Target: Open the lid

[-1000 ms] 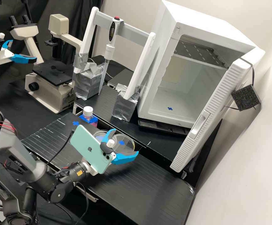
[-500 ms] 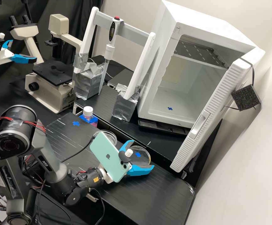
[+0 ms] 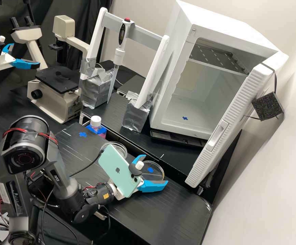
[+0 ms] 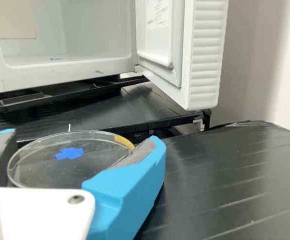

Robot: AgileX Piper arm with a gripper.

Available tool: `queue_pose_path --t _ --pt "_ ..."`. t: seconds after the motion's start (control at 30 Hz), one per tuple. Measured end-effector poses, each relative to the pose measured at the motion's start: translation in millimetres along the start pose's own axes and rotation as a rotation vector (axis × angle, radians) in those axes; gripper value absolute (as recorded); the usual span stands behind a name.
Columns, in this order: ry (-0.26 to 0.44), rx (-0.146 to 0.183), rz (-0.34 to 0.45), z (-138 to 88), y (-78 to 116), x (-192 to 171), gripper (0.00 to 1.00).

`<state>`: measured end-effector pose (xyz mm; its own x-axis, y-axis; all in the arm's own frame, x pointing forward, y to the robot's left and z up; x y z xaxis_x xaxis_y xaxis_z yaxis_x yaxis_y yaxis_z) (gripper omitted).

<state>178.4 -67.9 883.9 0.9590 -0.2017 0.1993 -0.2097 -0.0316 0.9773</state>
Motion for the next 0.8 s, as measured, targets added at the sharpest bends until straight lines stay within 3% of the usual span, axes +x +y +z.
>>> queue_pose_path --t 0.77,0.8 --pt "0.020 -0.002 -0.013 -5.9 -6.1 -6.1 0.00" --pt "0.023 -0.002 -0.017 -6.4 -6.7 -5.9 1.00"
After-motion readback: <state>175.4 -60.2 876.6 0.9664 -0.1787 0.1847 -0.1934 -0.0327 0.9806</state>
